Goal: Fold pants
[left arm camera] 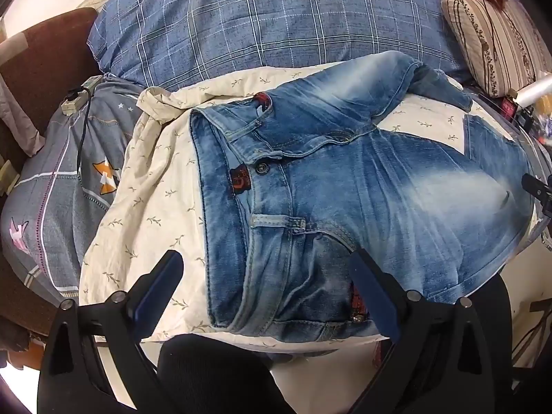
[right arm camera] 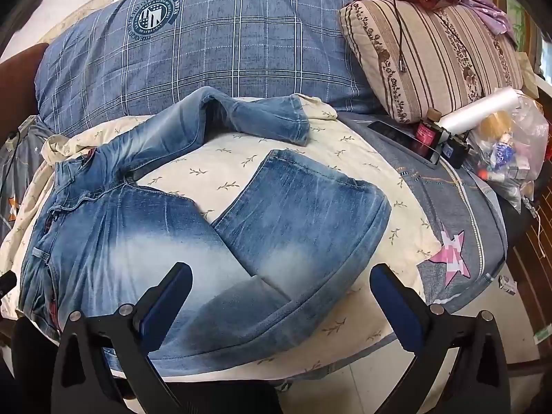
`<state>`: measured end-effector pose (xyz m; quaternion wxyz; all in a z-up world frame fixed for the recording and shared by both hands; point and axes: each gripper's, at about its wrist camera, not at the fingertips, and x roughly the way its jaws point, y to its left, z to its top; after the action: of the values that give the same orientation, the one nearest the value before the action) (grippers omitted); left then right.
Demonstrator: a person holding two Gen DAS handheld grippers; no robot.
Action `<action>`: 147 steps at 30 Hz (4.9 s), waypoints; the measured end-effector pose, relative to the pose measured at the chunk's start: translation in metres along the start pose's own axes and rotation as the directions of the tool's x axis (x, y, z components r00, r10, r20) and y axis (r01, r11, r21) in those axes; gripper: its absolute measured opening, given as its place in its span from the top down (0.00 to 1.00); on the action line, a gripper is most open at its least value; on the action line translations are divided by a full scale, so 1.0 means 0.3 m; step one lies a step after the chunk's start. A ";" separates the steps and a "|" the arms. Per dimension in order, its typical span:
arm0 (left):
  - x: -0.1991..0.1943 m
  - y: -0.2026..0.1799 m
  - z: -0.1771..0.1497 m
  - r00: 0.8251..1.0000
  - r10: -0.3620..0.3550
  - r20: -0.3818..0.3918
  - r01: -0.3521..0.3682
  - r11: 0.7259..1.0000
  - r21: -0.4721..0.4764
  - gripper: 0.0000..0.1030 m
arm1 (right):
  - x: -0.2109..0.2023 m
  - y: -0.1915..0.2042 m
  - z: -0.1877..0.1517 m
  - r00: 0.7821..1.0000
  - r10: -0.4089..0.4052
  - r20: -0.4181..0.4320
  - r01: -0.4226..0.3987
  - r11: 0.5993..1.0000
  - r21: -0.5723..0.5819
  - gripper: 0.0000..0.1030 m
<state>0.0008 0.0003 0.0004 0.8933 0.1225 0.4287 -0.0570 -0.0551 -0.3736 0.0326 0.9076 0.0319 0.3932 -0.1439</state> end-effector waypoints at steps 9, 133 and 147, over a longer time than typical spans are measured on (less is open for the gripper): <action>0.020 0.014 0.024 0.999 -0.006 -0.033 0.005 1.000 -0.029 0.05 | 0.000 -0.070 0.009 1.000 -0.008 -0.009 0.008 1.000 0.023 0.00; 0.693 0.444 0.559 0.887 -0.441 -0.136 0.201 0.634 -0.747 0.47 | 0.996 -0.343 0.939 0.925 0.366 -0.105 -0.304 0.877 0.373 0.40; 0.906 0.362 0.627 0.827 -0.529 -0.191 0.198 0.590 -0.783 0.85 | 1.157 -0.037 1.010 0.945 0.260 -0.198 -0.242 0.964 0.111 0.97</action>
<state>0.3348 0.0554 -0.0796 0.7234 -0.3301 0.6052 -0.0393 0.3806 -0.5180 -0.0089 0.8694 0.1353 0.4736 -0.0396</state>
